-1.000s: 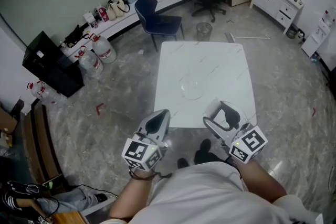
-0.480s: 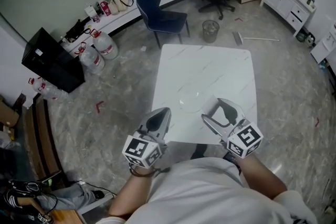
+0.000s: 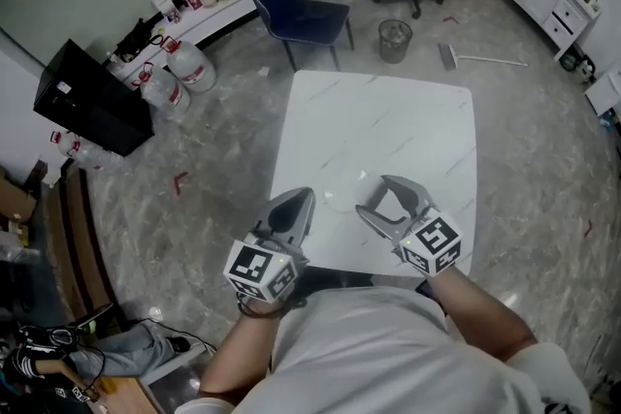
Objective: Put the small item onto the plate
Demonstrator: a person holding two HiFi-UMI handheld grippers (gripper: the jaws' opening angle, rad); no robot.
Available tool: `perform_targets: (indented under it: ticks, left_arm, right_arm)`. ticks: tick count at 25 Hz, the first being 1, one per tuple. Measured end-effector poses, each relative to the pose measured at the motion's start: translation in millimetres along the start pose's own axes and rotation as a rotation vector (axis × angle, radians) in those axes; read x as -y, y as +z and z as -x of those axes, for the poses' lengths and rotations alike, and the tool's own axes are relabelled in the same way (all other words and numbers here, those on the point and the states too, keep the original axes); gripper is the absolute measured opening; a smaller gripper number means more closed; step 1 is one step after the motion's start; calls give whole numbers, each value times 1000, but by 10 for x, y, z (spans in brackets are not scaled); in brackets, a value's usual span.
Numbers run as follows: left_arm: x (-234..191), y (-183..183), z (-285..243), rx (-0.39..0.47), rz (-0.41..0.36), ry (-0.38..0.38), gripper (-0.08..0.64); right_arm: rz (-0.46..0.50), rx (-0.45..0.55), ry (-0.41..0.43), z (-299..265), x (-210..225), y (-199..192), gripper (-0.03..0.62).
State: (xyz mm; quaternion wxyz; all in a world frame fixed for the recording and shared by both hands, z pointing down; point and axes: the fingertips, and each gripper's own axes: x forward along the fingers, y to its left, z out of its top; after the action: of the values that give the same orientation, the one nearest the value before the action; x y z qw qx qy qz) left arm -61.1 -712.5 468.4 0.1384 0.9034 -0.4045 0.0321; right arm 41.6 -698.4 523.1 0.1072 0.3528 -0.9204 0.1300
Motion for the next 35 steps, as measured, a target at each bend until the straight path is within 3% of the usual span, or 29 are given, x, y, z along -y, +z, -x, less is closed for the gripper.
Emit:
perform_targets:
  ticks: [16, 27, 35]
  left_arm:
    - [-774, -844, -702, -132, 80, -27, 6]
    - [-1244, -1259, -1026, -201, 132, -50, 6]
    - [-1491, -1515, -1097, -244, 176, -52, 6]
  right_arm:
    - [-25, -322, 7, -1170, 705, -1591, 295]
    - [-2, -500, 11, -1748, 889, -2502, 295]
    - [7, -596, -9, -1955, 998, -2899, 295]
